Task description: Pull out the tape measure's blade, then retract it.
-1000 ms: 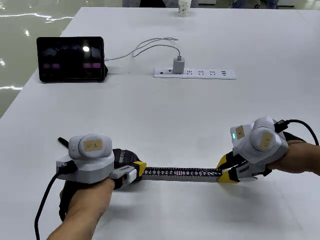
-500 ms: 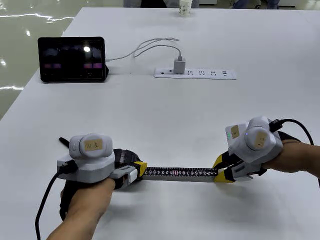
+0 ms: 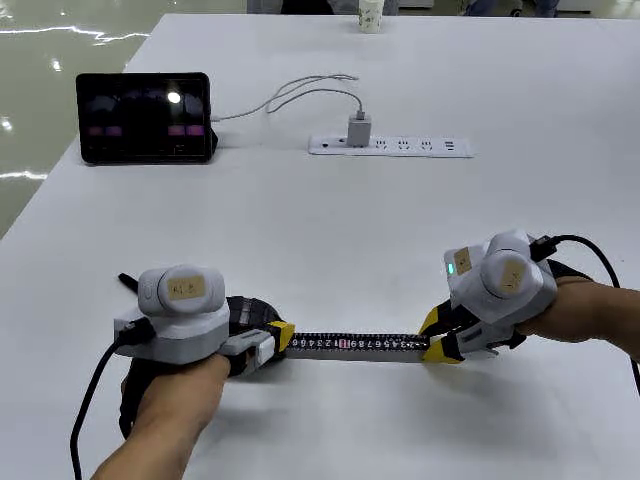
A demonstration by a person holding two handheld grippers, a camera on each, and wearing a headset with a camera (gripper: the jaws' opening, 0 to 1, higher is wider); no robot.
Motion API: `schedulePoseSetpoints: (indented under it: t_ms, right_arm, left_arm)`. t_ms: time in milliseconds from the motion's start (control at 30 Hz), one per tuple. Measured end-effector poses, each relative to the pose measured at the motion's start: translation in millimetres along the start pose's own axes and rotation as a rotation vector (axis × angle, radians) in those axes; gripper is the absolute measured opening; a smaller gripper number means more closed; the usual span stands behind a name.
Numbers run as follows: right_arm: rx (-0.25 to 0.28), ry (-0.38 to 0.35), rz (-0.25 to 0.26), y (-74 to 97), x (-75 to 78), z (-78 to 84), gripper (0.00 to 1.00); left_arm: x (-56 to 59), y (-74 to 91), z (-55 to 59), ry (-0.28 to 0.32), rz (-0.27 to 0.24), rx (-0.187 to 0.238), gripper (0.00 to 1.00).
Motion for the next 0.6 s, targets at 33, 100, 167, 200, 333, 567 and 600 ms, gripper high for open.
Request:
schedulePoseSetpoints:
  t_ms: [33, 100, 167, 200, 333, 567, 600]
  right_arm:
    - [0.000, -0.001, 0.000, -0.2, 0.0, -0.5, 0.10]
    - [0.002, 0.000, -0.001, -0.7, 0.1, -2.0, 0.10]
    - [0.001, 0.003, -0.002, -1.3, 0.0, -3.3, 0.10]
    - [0.002, 0.003, -0.002, -1.4, 0.1, -3.6, 0.10]
    - [0.004, 0.004, -0.003, -2.8, 0.2, -6.3, 0.10]
    - [0.010, 0.003, -0.007, -5.7, -0.6, -10.5, 0.10]
    - [0.011, 0.004, -0.007, -6.0, -0.7, -11.2, 0.10]
  left_arm:
    - [-0.1, 0.1, 0.0, 0.000, 0.001, 0.000, 0.57]
    - [-0.3, 0.1, 0.0, 0.001, 0.002, -0.001, 0.57]
    - [-0.1, 0.2, 0.1, 0.000, 0.003, -0.001, 0.57]
    - [-0.1, 0.3, 0.1, 0.001, 0.003, -0.001, 0.57]
    - [-0.1, 0.4, 0.1, 0.000, 0.005, -0.002, 0.57]
    - [-0.4, 0.6, 0.3, -0.002, 0.009, -0.004, 0.57]
    - [-0.5, 0.6, 0.2, -0.002, 0.009, -0.004, 0.57]
Point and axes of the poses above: the centre of the closed fingertips' face, and the gripper's own axes: y roughly backward along the fingers, x roughly to its right, z roughly out of its underside, the point moved 5 cm from there along y, roughly backward along the fingers, and after that the axes turned 8 degrees about z, right-handed, at the moved point
